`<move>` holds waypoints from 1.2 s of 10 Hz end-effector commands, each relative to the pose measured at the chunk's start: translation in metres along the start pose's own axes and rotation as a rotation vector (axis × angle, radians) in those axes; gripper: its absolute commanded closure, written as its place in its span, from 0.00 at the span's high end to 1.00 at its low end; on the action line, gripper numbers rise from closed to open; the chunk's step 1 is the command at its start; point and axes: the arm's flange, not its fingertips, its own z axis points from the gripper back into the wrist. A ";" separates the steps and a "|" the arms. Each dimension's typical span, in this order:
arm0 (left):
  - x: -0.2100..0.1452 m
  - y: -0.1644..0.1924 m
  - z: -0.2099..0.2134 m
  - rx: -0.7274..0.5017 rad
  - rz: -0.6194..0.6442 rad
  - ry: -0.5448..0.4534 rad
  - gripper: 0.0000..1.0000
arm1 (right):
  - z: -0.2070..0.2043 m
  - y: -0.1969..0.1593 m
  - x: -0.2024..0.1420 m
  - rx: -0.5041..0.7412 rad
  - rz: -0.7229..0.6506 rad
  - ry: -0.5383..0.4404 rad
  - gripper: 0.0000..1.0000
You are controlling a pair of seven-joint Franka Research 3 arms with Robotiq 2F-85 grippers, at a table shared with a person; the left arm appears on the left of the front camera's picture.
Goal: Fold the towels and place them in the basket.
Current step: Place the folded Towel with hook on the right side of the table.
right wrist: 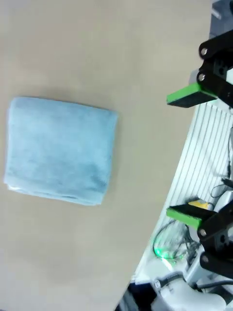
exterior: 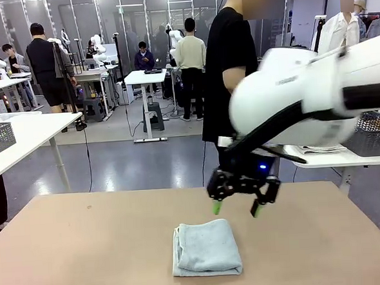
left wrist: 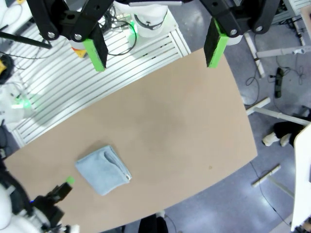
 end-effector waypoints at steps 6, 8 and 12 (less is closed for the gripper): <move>-0.004 -0.005 0.007 0.001 -0.013 -0.014 1.00 | -0.053 -0.124 -0.017 0.381 -0.122 -0.175 1.00; -0.004 -0.005 0.007 0.001 -0.013 -0.014 1.00 | -0.090 -0.137 -0.003 0.432 -0.152 -0.209 1.00; -0.004 -0.005 0.007 0.001 -0.013 -0.014 1.00 | -0.148 -0.142 0.019 0.469 -0.188 -0.211 1.00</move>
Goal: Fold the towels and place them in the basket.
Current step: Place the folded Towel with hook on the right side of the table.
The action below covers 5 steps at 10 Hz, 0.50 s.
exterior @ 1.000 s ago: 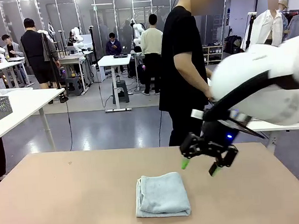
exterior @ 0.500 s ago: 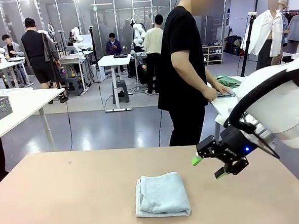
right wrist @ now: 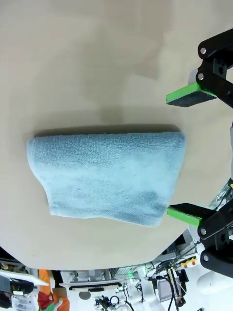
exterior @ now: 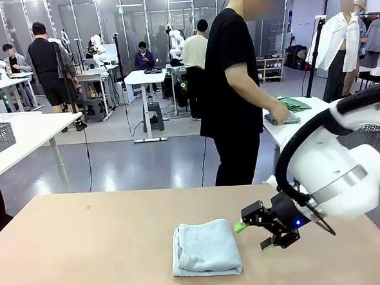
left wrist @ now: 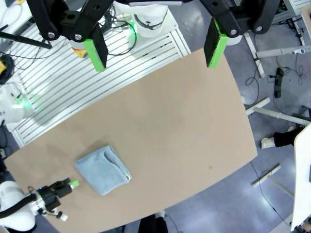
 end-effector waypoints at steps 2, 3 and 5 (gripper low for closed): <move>-0.004 -0.005 0.007 0.001 -0.013 -0.014 1.00 | -0.035 -0.004 0.008 0.048 0.039 -0.012 1.00; -0.004 -0.005 0.007 0.001 -0.013 -0.014 1.00 | -0.042 -0.004 0.009 0.053 0.032 -0.010 1.00; -0.004 -0.005 0.007 0.001 -0.013 -0.014 1.00 | -0.052 -0.005 0.016 0.038 0.027 -0.014 1.00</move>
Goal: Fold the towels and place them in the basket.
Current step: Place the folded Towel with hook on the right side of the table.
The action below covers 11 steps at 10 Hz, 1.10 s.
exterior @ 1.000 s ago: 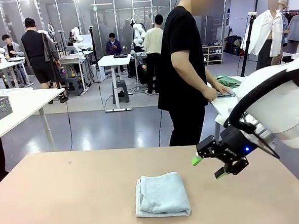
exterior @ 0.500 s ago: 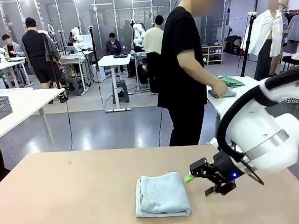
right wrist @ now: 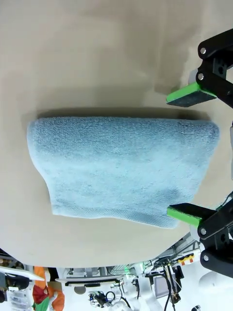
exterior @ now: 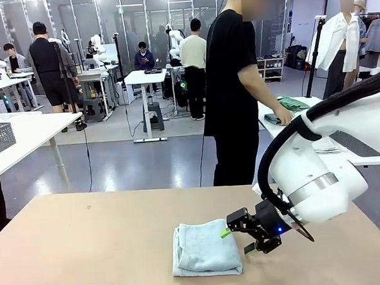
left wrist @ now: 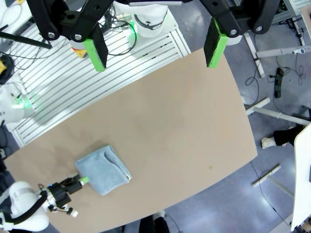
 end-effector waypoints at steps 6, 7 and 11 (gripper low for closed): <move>-0.004 -0.005 0.007 0.001 -0.013 -0.014 1.00 | -0.029 0.007 0.022 0.004 0.019 -0.001 0.89; -0.004 -0.005 0.007 0.001 -0.013 -0.014 1.00 | -0.031 0.008 0.023 -0.002 0.012 0.004 0.61; -0.004 -0.005 0.007 0.001 -0.013 -0.014 1.00 | -0.034 0.010 0.023 -0.006 0.004 0.007 0.00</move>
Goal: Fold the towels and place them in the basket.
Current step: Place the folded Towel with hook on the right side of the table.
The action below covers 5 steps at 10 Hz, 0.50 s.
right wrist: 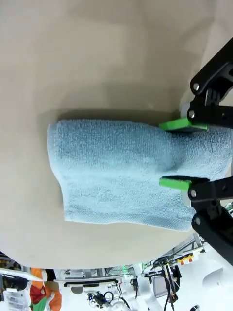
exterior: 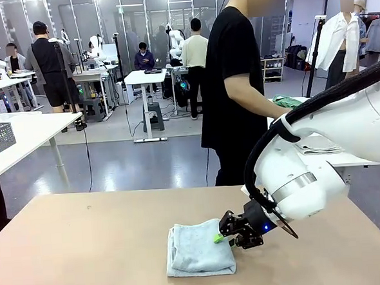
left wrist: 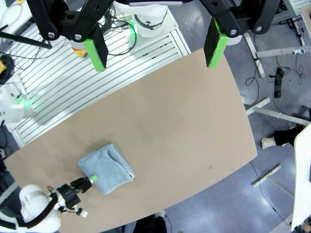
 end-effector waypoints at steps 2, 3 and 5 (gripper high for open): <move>-0.004 -0.005 0.007 0.001 -0.013 -0.014 1.00 | -0.005 0.003 0.001 -0.020 0.000 -0.009 0.00; -0.004 -0.005 0.007 0.001 -0.013 -0.014 1.00 | -0.004 0.003 0.000 -0.023 -0.002 -0.009 0.00; -0.004 -0.005 0.007 0.001 -0.013 -0.014 1.00 | 0.000 0.003 -0.003 -0.023 -0.004 -0.006 0.00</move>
